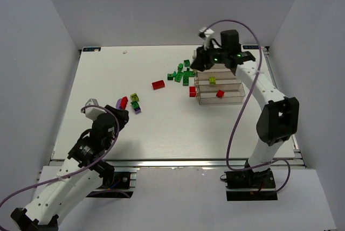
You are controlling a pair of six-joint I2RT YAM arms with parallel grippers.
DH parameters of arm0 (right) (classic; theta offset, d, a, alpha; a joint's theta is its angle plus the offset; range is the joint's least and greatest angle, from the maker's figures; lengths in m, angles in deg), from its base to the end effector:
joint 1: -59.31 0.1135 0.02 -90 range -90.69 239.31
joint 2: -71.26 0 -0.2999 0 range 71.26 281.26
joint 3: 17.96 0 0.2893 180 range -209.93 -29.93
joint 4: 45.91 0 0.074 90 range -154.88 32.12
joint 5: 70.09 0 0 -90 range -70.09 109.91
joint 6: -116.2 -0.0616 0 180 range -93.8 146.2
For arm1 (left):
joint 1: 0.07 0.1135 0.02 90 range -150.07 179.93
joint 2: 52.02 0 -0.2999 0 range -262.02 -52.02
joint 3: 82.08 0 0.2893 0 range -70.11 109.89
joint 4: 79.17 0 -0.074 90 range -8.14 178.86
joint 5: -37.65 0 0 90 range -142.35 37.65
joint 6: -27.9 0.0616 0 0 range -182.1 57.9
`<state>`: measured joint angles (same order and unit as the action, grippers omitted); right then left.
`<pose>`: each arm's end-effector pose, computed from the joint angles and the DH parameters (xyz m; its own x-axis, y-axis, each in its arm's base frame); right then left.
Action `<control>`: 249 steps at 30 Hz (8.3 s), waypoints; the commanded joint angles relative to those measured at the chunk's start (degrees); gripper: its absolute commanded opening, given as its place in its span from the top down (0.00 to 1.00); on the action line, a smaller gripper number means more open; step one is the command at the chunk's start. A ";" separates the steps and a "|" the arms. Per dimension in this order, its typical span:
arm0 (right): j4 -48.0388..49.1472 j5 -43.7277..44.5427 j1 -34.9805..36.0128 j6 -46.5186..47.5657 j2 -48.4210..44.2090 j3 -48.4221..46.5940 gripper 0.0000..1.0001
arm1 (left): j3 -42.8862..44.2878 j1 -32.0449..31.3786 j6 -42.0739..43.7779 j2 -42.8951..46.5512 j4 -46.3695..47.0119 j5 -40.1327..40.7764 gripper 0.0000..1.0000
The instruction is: Sort the legos into containers by color
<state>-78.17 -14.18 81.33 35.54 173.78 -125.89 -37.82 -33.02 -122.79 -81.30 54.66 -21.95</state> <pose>0.4363 0.2137 0.3771 -0.2875 -0.2613 -0.9214 -0.8318 0.5451 0.1050 0.1400 -0.0536 0.2691 -0.3051 -0.6985 -0.6473 -0.3271 0.7152 -0.6177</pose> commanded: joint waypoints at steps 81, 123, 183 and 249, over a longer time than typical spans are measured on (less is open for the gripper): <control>-3.00 -20.84 -14.73 14.30 -18.23 23.37 0.40 | 41.27 18.18 28.96 -76.63 4.40 -17.74 0.38; 6.85 -15.84 -19.30 -0.64 -20.43 21.25 1.00 | 62.18 3.25 23.60 -88.05 29.96 -45.77 0.95; -23.90 17.97 6.98 30.29 3.20 -2.44 0.11 | 15.10 6.49 20.88 -27.89 13.73 -12.29 0.32; -35.17 24.60 18.76 51.31 23.17 -8.10 0.44 | 5.06 6.58 10.85 -8.78 4.84 -7.72 0.31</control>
<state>-109.65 17.45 98.40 87.34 199.40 -136.21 -33.03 -26.44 -111.71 -90.69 59.69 -30.28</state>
